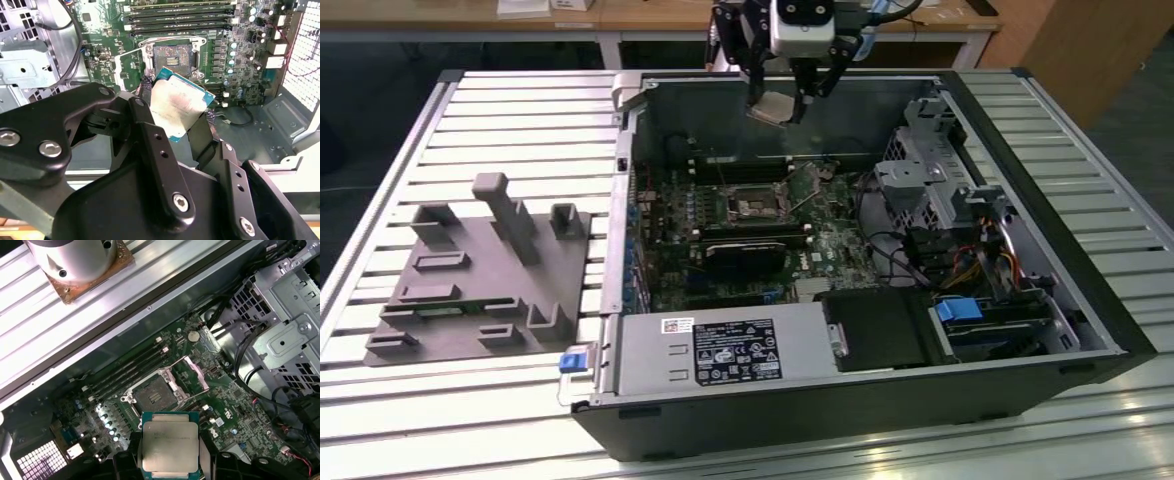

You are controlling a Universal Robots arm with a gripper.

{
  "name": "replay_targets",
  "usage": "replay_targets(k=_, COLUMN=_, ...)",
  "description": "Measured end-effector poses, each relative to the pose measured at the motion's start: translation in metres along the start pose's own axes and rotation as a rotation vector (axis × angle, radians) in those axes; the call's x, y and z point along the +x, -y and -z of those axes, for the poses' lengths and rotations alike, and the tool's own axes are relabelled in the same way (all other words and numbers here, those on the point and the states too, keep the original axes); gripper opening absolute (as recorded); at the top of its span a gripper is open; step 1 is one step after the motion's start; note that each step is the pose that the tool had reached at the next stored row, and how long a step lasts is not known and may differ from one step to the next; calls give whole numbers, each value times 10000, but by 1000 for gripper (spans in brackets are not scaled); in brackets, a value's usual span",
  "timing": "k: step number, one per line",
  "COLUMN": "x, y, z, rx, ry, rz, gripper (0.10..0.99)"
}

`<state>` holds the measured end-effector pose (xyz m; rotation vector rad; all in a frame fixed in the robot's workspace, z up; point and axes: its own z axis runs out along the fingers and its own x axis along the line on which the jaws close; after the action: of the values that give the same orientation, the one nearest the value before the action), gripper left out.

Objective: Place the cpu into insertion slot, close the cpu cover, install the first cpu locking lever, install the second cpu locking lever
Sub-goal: 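Place the cpu into insertion slot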

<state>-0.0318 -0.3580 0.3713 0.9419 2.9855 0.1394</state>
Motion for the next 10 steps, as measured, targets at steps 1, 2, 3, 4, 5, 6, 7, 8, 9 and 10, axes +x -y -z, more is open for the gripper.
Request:
replay_targets(k=1, x=0, y=0, z=0, rx=-1, ry=4, rz=-45, gripper=537)
replay_targets(k=2, x=0, y=0, z=0, rx=-2, ry=8, rz=-90, gripper=537)
replay_targets(k=3, x=0, y=0, z=0, rx=-3, ry=12, rz=-135, gripper=537)
replay_targets(k=4, x=0, y=0, z=0, rx=-3, ry=16, rz=-179, gripper=537)
replay_targets(k=5, x=0, y=0, z=0, rx=-4, ry=19, rz=-223, gripper=537)
replay_targets(k=6, x=0, y=0, z=0, rx=-6, ry=23, rz=-268, gripper=537)
replay_targets(k=7, x=0, y=0, z=0, rx=-6, ry=27, rz=-310, gripper=537)
replay_targets(k=8, x=0, y=0, z=0, rx=-7, ry=31, rz=-352, gripper=537)
replay_targets(k=9, x=0, y=0, z=0, rx=-7, ry=34, rz=-394, gripper=537)
replay_targets(k=10, x=0, y=0, z=0, rx=-9, ry=38, rz=-436, gripper=537)
